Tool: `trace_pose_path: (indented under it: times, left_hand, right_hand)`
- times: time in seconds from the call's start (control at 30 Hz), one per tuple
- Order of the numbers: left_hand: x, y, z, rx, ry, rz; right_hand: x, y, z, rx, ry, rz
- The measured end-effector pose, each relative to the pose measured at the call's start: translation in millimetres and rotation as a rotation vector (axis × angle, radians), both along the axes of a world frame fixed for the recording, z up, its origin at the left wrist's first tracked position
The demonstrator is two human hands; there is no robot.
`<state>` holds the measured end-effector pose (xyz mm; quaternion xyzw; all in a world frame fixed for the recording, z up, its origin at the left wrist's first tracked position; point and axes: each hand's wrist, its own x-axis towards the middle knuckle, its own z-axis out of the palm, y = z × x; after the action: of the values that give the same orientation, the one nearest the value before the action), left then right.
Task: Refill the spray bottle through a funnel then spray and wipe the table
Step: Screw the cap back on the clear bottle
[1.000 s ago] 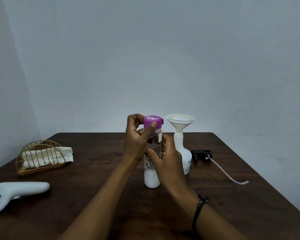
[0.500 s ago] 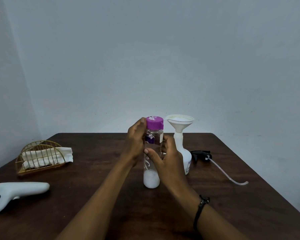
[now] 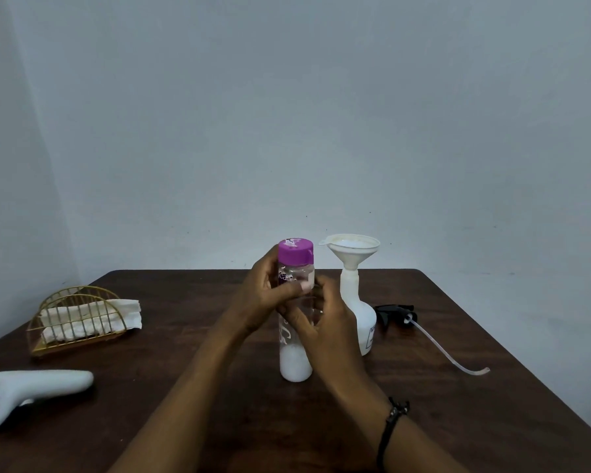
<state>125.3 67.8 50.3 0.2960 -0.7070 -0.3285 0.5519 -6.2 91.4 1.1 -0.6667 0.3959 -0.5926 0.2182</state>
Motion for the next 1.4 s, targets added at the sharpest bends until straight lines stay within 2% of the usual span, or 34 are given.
trace_pose_path:
  times: [0.07, 0.33, 0.63, 0.93, 1.4]
  left_hand:
    - [5.2, -3.7, -3.4, -0.015, -0.061, 0.060]
    - [19.3, -30.9, -5.4, -0.136, 0.011, 0.516]
    - [41.7, -86.4, -9.1, -0.071, -0.059, 0.798]
    - [52.7, -113.5, -20.7, -0.095, -0.113, 0.867]
    - [49.5, -118.5, -45.1, 0.022, -0.241, 0.888]
  right_hand:
    - [-1.6, -1.5, -1.5, 0.019, 0.021, 0.001]
    - [-4.3, -3.9, -6.9, 0.053, 0.112, -0.066]
    - [-4.5, -3.5, -12.2, -0.014, 0.313, -0.059]
    - [-4.5, -6.4, -14.0, -0.062, 0.356, -0.050]
    - [-5.8, -3.5, -14.4, -0.074, 0.391, -0.055]
